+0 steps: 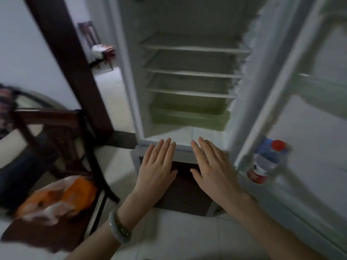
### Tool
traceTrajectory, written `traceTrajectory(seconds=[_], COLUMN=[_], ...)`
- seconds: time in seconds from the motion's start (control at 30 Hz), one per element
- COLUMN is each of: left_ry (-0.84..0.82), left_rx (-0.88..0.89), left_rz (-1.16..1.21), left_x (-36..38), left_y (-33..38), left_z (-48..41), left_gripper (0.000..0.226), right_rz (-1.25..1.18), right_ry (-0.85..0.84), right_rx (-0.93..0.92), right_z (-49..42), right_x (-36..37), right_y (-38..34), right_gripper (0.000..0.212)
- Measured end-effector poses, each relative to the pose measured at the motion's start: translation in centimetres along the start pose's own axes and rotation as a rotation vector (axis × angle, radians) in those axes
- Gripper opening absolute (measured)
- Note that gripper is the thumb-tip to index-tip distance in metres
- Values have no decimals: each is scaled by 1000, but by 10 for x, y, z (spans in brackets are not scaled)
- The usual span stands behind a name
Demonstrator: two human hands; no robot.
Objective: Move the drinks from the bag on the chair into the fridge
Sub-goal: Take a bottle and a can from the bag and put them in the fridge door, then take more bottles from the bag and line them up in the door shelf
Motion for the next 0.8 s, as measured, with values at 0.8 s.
traceTrajectory(seconds=[0.8], left_ry=[-527], left_rx=[-609], left_rz=[-140], left_x=[142], left_y=[-364], left_z=[263], left_gripper=[77], right_rz=[-371], right_ry=[-540], right_rx=[-405], right_z=[-140], right_x=[315], right_y=[-352], right_gripper=[77])
Point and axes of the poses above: each hand's wrist, its own z-axis away from the middle knuckle, its own x-axis out of the palm, y = z × x, the point moved 5 cm from there along -z, towards the middle knuckle, and after that the axes turned 14 degrees about -z, right-handed, at the moved point
